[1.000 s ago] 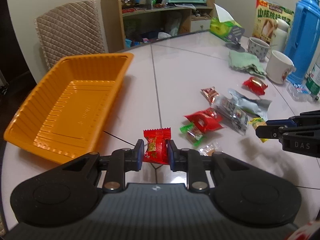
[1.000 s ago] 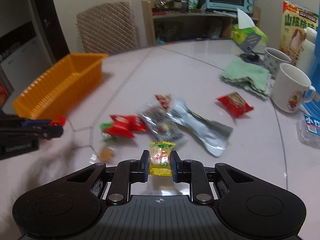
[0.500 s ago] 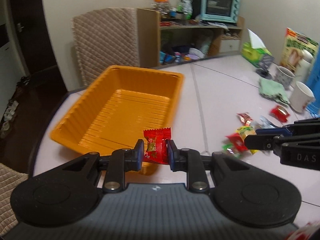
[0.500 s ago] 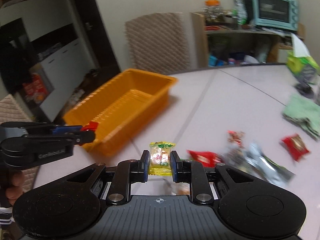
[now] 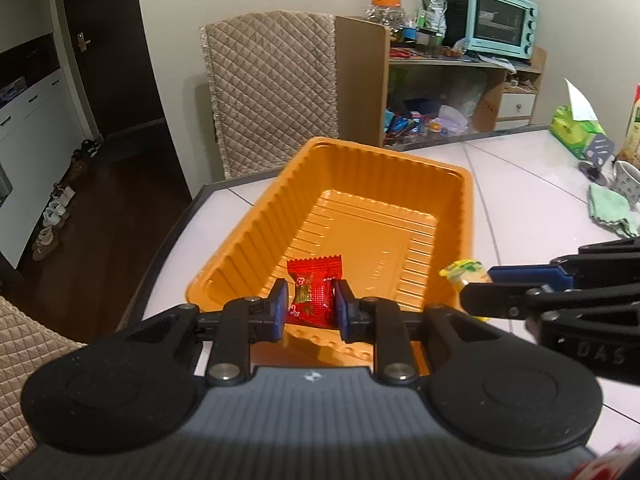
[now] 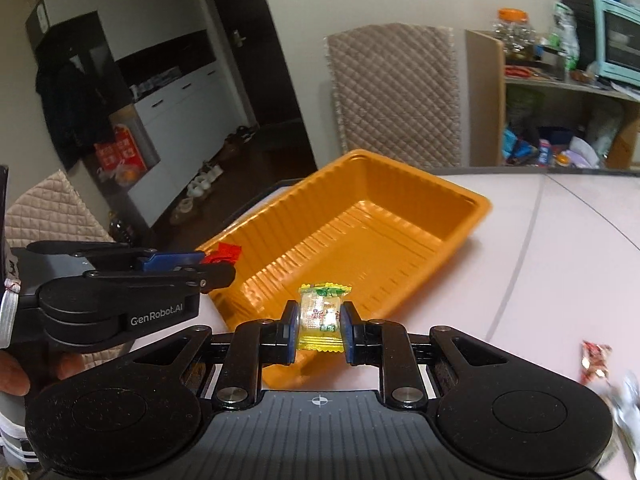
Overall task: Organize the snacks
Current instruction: 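Carry both candies to the orange tray and open both tools to drop them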
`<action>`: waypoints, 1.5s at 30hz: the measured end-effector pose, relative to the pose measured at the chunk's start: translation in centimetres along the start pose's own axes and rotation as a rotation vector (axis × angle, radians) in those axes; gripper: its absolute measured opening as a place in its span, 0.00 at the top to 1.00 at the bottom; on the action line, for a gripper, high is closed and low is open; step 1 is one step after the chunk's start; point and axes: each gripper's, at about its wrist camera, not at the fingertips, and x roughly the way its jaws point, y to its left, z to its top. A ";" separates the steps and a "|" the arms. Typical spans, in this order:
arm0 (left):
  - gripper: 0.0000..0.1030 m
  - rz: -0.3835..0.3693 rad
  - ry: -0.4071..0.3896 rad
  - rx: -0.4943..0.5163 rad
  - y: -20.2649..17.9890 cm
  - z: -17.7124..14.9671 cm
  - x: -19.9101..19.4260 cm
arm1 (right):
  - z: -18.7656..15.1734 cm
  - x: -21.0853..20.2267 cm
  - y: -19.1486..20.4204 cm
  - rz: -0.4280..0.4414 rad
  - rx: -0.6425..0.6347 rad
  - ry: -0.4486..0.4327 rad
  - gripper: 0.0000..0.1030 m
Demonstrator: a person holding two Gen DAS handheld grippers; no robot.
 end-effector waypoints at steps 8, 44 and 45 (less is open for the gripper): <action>0.78 0.008 0.025 -0.006 1.5 0.4 2.0 | 0.8 4.0 0.9 0.008 -0.014 0.042 0.79; 0.65 -0.023 0.060 -0.086 3.0 -0.5 0.9 | -0.3 1.1 -1.3 -0.003 0.108 -0.009 0.47; 0.65 -0.025 0.058 -0.090 2.9 -0.7 0.3 | -0.7 0.5 -1.5 -0.003 0.121 -0.012 0.47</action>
